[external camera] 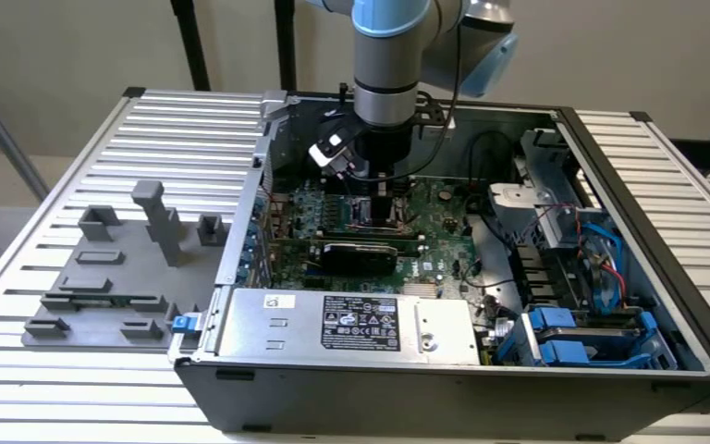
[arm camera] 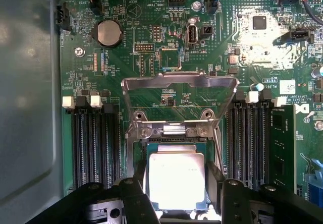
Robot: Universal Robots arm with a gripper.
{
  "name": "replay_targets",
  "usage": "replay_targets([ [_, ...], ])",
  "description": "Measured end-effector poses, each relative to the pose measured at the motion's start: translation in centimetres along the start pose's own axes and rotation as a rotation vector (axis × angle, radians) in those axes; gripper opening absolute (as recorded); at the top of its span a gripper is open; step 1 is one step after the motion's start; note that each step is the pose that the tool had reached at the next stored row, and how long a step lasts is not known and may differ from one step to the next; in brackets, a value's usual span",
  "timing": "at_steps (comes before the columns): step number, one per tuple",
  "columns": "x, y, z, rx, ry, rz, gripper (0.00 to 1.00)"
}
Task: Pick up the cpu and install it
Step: 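Place the cpu into insertion slot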
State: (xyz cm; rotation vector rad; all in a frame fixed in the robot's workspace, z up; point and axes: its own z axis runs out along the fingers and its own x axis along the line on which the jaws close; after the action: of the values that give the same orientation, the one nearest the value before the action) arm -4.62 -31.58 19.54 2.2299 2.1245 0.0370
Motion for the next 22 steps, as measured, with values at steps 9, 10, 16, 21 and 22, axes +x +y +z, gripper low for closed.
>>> replay_targets([
  [9, 0.01, -0.04, 0.07, -0.0004, -0.0008, -0.006, 0.55],
  [10, 0.01, -0.05, 0.07, -0.0005, -0.0008, -0.008, 0.55],
  [16, 0.0, -0.1, 0.06, -0.0007, -0.0004, -0.021, 0.55],
  [21, 0.0, -0.12, 0.06, -0.0006, -0.0003, -0.021, 0.55],
  [22, 0.0, -0.12, 0.06, -0.0006, -0.0003, -0.022, 0.55],
])
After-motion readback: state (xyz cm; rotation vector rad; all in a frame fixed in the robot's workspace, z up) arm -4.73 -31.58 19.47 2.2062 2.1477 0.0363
